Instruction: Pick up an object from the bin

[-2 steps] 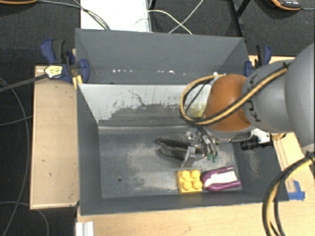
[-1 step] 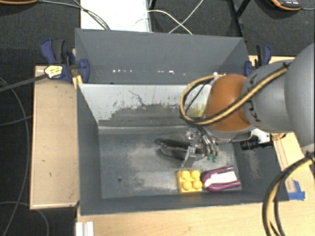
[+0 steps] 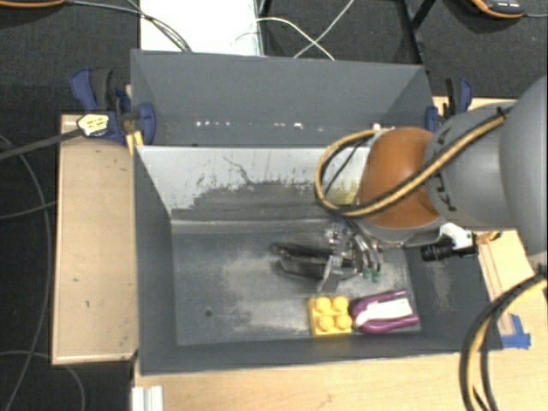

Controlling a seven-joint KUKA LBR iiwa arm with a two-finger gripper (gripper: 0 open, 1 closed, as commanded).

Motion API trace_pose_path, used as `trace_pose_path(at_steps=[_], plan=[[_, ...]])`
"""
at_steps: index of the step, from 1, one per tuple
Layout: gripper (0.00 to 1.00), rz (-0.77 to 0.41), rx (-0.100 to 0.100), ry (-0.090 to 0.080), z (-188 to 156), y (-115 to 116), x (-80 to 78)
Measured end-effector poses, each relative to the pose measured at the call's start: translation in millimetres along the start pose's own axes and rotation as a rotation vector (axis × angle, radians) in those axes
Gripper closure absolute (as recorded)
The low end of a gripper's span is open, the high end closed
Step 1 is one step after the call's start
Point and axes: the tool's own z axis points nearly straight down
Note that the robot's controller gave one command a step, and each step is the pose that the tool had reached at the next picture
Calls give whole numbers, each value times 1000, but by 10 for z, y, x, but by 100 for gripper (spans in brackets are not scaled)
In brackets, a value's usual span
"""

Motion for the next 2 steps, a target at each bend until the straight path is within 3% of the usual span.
trace_pose_path(at_steps=[1,2], plan=[[100,0,1,2,-220,-4,8],[100,-1,-2,-7,-357,3,-19]])
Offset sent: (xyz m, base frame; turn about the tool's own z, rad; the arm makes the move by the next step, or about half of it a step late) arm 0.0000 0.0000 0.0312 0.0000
